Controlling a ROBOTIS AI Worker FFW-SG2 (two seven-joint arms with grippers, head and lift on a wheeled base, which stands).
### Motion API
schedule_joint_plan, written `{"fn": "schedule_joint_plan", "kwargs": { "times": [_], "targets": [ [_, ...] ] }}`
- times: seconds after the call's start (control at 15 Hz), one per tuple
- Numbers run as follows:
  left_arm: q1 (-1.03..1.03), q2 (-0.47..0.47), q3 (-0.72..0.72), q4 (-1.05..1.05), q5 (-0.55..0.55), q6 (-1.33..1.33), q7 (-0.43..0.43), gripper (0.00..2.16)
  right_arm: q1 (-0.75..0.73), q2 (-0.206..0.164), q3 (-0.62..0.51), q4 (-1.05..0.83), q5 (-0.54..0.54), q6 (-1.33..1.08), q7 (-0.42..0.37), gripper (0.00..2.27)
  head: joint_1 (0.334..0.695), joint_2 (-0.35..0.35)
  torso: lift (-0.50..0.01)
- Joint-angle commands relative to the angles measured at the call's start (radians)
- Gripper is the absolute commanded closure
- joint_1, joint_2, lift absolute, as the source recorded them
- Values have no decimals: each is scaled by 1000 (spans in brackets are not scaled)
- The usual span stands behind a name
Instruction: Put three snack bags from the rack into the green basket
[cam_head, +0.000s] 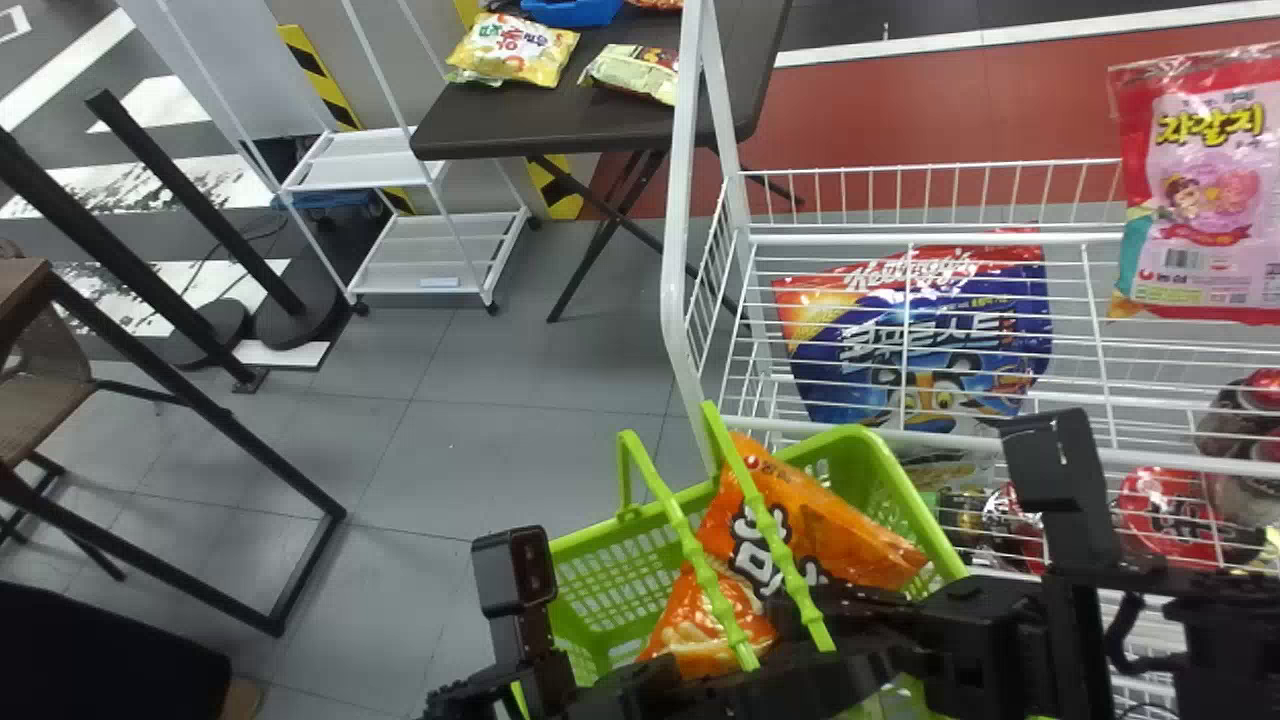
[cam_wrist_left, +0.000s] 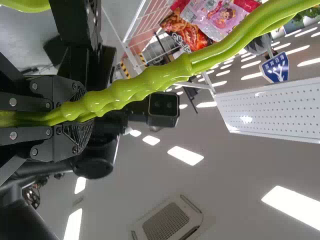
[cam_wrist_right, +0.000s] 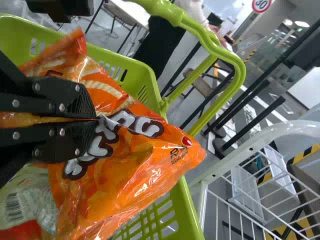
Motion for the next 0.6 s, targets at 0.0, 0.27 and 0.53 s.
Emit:
{"fn": "schedule_joint_plan", "kwargs": {
  "times": [0.0, 0.27, 0.53],
  "targets": [
    [2, -3, 4, 0, 1, 3, 1, 2148, 11, -2, -21, 18, -19, -22, 0, -2, 695, 330, 0],
    [3, -3, 12, -3, 4, 3, 1, 2148, 19, -3, -116, 48, -148, -19, 7, 26, 695, 300, 0],
    [5, -3, 18, 0, 3, 3, 1, 2148, 11, 6, -227, 45, -208, -19, 29, 26, 695, 259, 0]
  ]
}}
